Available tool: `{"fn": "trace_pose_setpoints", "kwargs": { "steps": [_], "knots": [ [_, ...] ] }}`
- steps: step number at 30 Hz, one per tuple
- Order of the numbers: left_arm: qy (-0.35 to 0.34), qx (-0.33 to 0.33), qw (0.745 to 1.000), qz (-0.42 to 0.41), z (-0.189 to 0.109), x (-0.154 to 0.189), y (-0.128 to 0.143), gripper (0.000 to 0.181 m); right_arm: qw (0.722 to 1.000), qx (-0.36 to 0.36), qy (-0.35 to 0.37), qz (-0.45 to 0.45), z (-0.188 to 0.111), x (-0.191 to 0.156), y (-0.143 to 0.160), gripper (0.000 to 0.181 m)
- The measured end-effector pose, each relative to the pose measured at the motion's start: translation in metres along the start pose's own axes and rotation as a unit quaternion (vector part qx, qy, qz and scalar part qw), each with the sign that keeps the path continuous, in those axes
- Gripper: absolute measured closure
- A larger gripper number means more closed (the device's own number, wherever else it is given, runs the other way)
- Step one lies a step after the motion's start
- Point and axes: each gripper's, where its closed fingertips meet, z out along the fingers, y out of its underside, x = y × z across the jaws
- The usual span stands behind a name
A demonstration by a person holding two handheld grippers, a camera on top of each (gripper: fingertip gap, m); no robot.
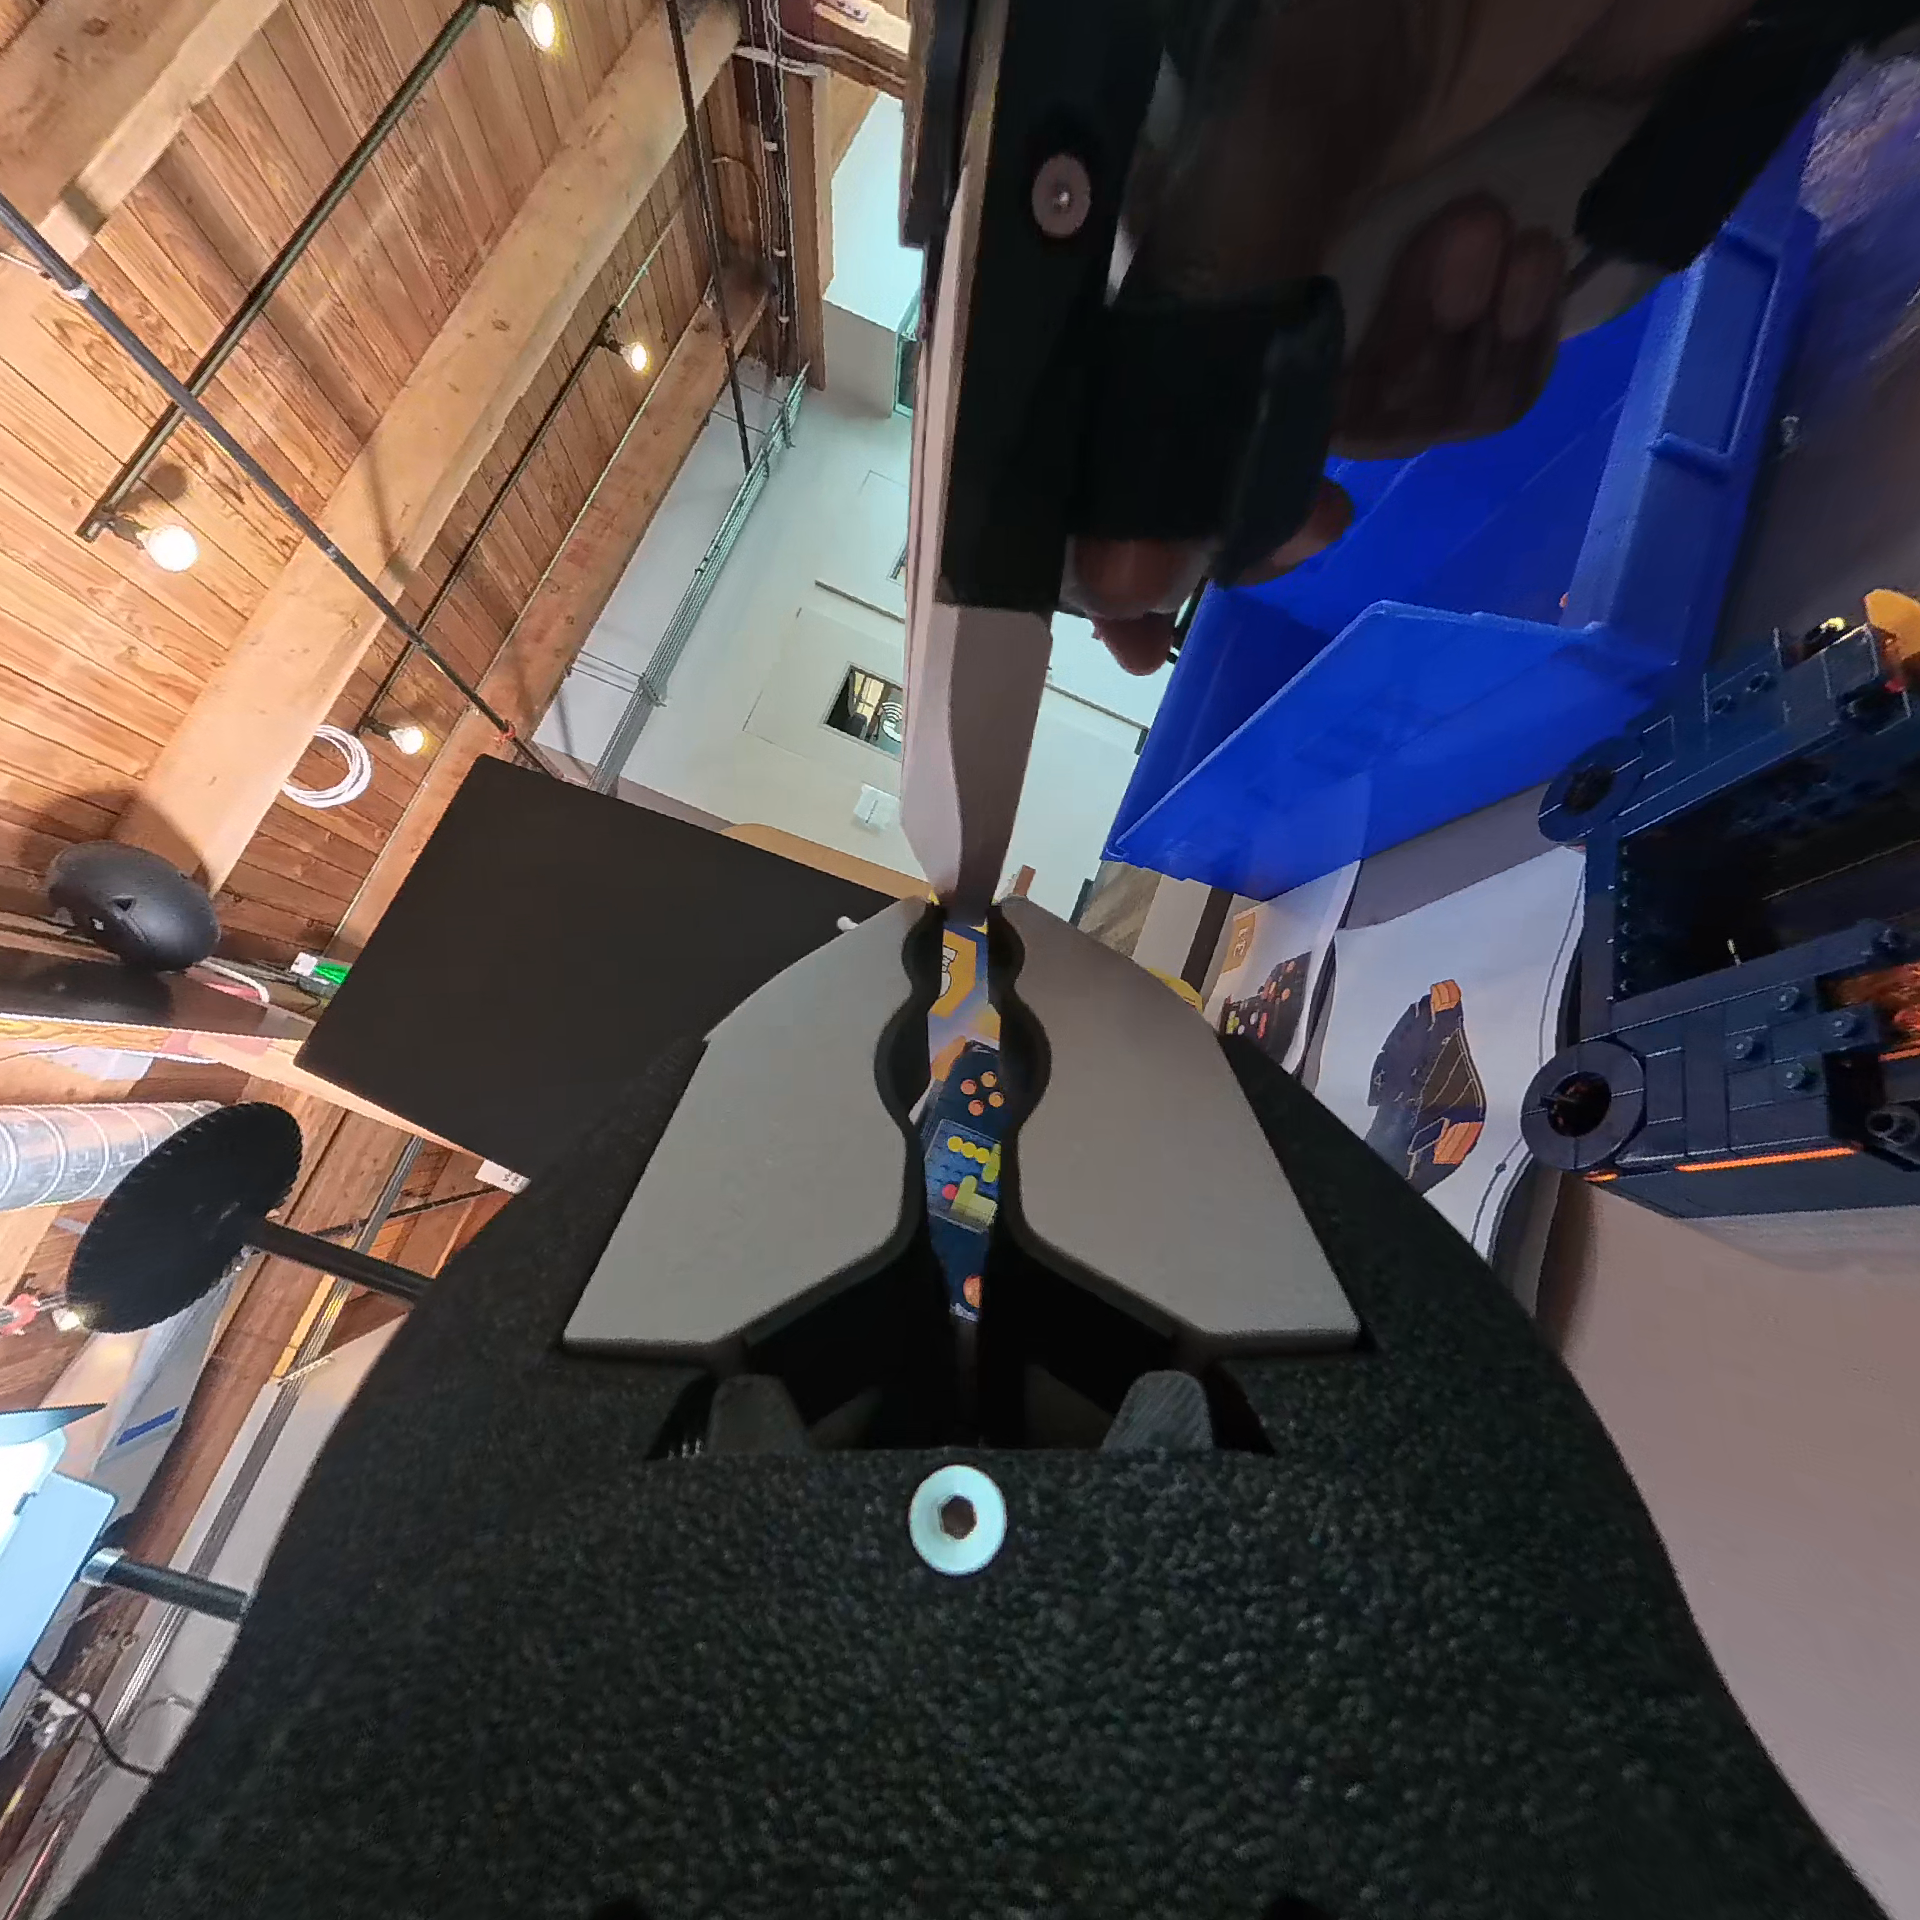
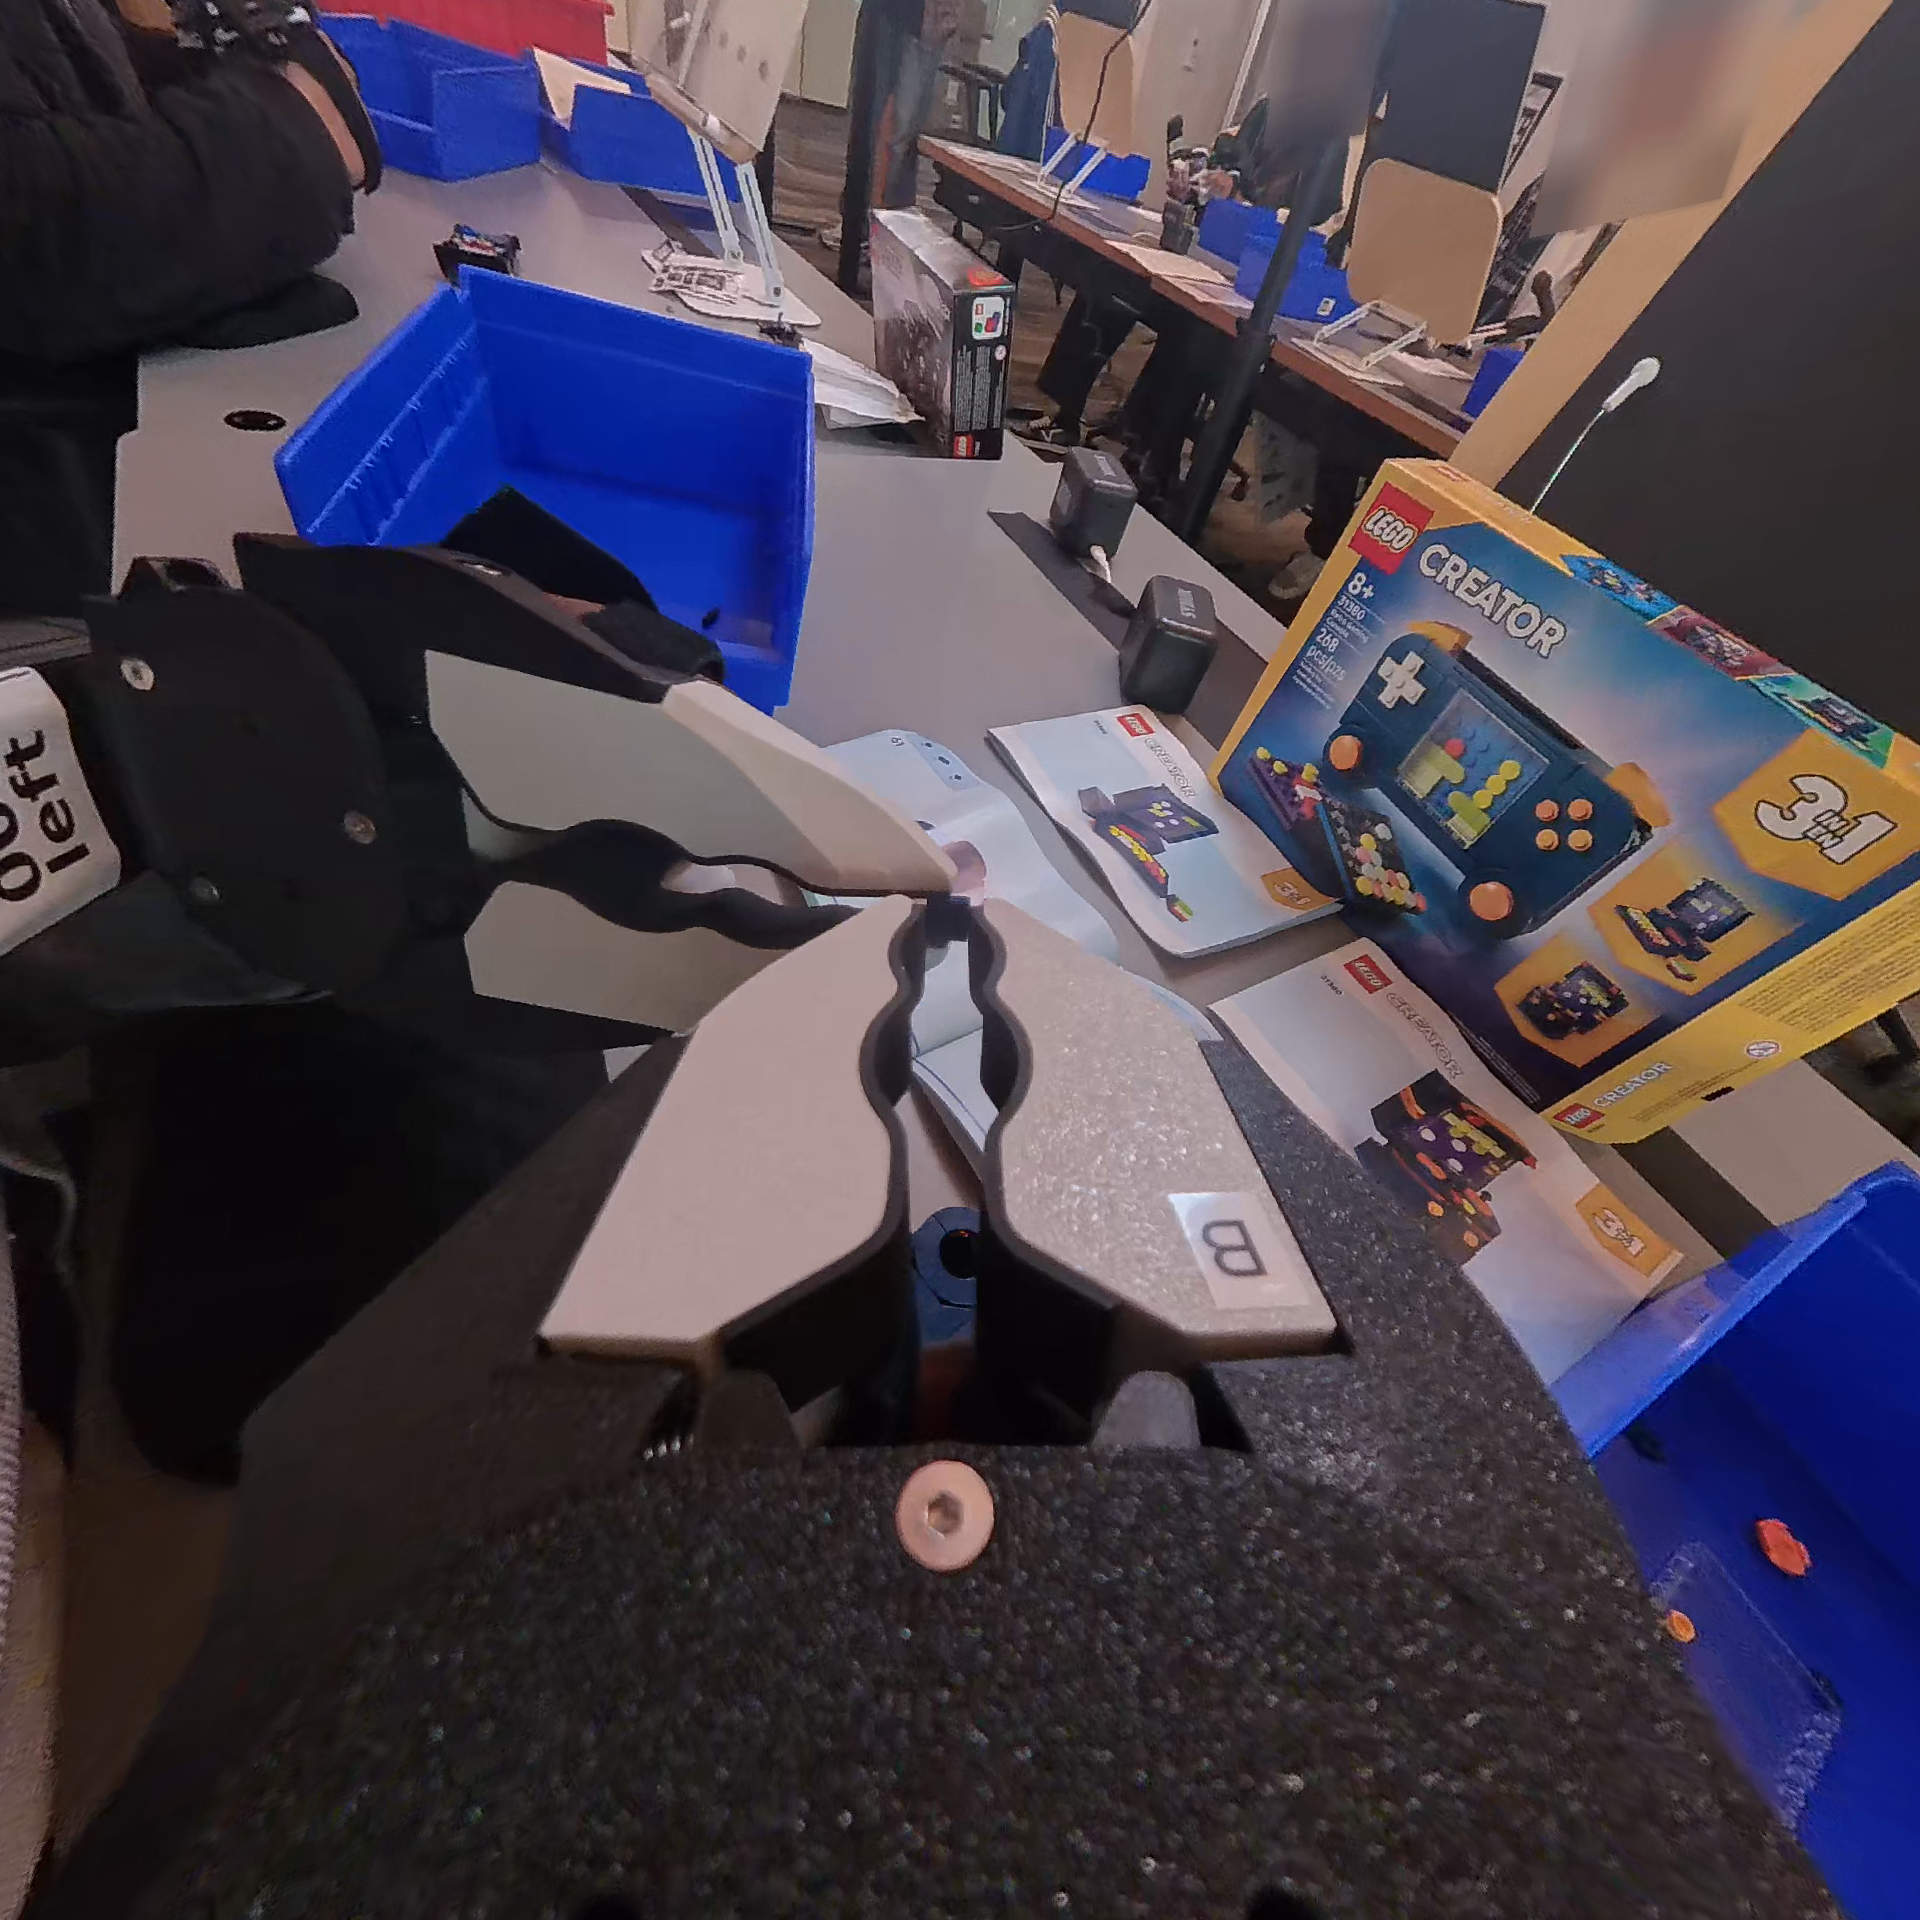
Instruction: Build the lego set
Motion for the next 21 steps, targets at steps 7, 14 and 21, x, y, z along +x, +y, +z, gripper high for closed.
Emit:
{"fn": "trace_pose_setpoints", "kwargs": {
  "steps": [7, 14, 21],
  "knots": [
    [0.02, 0.008, 0.995, -0.095, 0.0, 0.0, 0.001, 0.162, 1.0, 0.017, -0.014, 0.022, -0.007, 0.005, 0.002, 0.174],
    [0.135, -0.007, 0.915, -0.379, -0.007, 0.013, 0.034, 0.15, 0.982, 0.126, -0.013, 0.137, -0.044, 0.034, -0.003, 0.174],
    [0.14, -0.012, 0.862, -0.486, -0.006, 0.033, 0.062, 0.151, 0.957, 0.212, -0.052, 0.193, -0.016, 0.031, 0.009, 0.175]
  ]
}}
